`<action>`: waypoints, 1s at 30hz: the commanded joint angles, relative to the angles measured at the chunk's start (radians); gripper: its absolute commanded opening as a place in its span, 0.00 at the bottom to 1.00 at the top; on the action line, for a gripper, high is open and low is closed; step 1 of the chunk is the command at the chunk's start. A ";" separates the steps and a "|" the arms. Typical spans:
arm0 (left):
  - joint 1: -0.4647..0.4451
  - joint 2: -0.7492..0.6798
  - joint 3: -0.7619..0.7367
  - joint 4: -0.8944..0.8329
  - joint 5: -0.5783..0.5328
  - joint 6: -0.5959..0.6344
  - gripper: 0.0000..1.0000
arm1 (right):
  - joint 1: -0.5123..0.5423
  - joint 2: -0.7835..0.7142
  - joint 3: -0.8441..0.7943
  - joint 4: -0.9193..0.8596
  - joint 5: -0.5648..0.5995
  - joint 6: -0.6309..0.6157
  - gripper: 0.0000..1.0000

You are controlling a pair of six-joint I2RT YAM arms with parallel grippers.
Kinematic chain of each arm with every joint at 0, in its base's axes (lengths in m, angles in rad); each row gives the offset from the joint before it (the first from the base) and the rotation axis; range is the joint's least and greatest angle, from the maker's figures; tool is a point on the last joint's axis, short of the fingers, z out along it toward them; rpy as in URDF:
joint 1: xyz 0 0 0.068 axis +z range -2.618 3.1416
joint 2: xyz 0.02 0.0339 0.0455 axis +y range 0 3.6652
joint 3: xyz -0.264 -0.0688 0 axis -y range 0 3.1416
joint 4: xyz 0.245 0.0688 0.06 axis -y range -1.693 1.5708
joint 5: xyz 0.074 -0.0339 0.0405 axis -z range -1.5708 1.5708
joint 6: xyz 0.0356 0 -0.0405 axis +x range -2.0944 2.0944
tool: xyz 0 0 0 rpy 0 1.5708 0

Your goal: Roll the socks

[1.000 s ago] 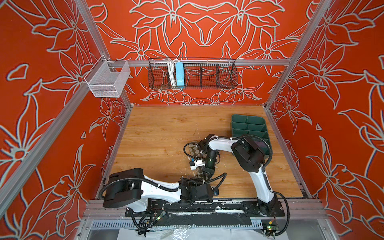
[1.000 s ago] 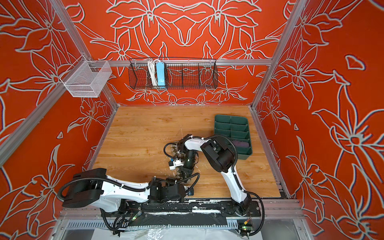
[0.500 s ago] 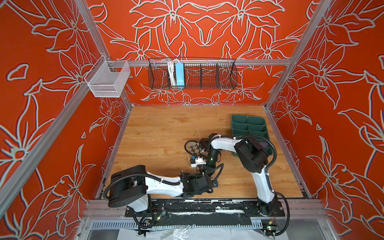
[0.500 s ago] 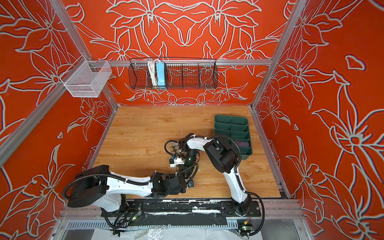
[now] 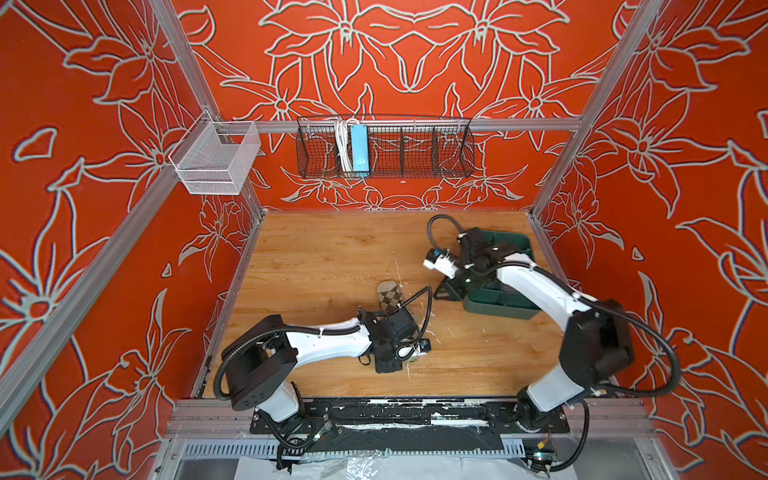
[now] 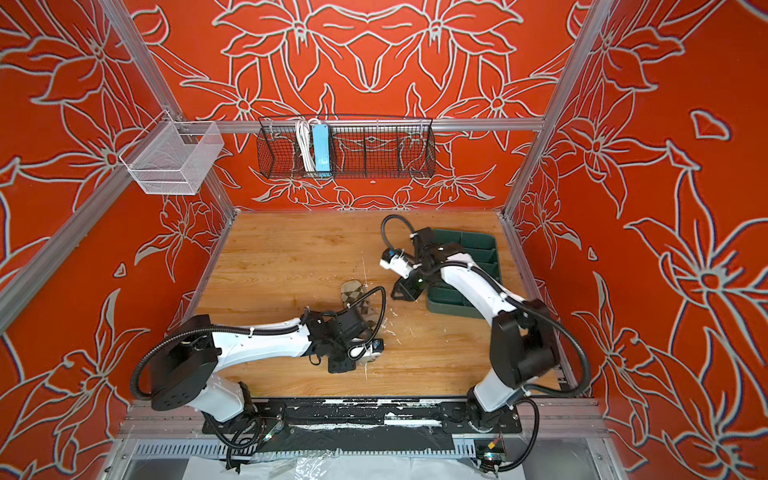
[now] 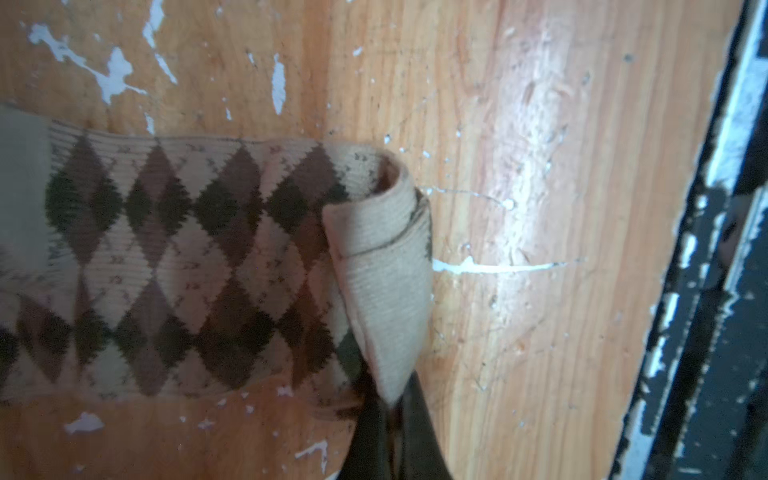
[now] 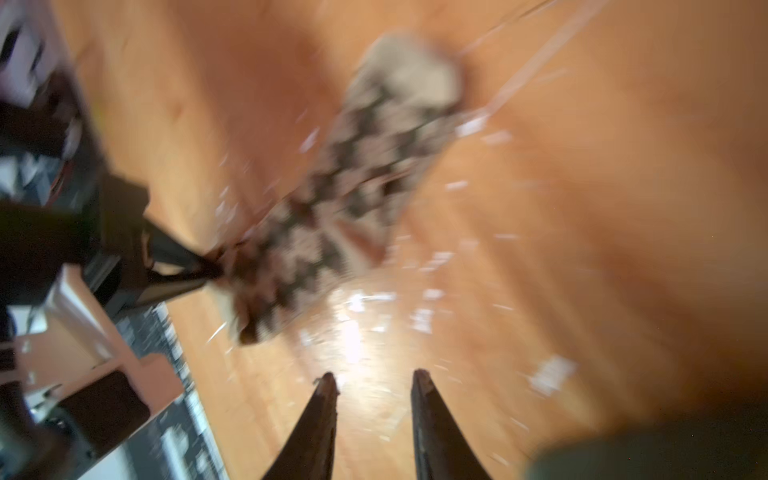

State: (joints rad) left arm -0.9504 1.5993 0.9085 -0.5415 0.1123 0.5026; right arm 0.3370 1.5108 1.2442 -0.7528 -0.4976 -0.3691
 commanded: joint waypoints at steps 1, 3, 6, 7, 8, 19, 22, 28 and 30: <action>0.047 0.074 0.074 -0.149 0.166 0.027 0.00 | -0.027 -0.169 -0.052 0.188 0.188 0.184 0.32; 0.068 0.114 0.111 -0.188 0.207 0.033 0.00 | -0.027 -0.292 -0.109 0.265 0.265 0.172 0.32; 0.104 0.173 0.169 -0.253 0.287 0.042 0.00 | -0.026 -0.488 -0.207 0.340 0.175 0.062 0.32; 0.117 0.193 0.191 -0.276 0.313 0.046 0.00 | -0.023 -0.552 -0.246 0.343 0.091 -0.007 0.33; 0.127 0.208 0.208 -0.291 0.332 0.045 0.00 | -0.013 -0.606 -0.281 0.344 0.035 -0.065 0.32; 0.209 0.344 0.355 -0.419 0.489 0.063 0.00 | 0.772 -0.629 -0.577 0.263 0.638 -0.536 0.37; 0.216 0.360 0.369 -0.431 0.496 0.062 0.00 | 0.846 -0.498 -0.622 0.448 0.687 -0.546 0.42; 0.226 0.374 0.383 -0.439 0.507 0.062 0.00 | 0.854 -0.193 -0.623 0.674 0.703 -0.527 0.44; 0.228 0.375 0.383 -0.439 0.509 0.060 0.00 | 0.853 -0.134 -0.624 0.715 0.698 -0.526 0.44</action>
State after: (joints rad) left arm -0.7315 1.9564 1.2751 -0.9466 0.5903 0.5392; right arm 1.1854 1.3296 0.6197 -0.1787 0.1555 -0.8787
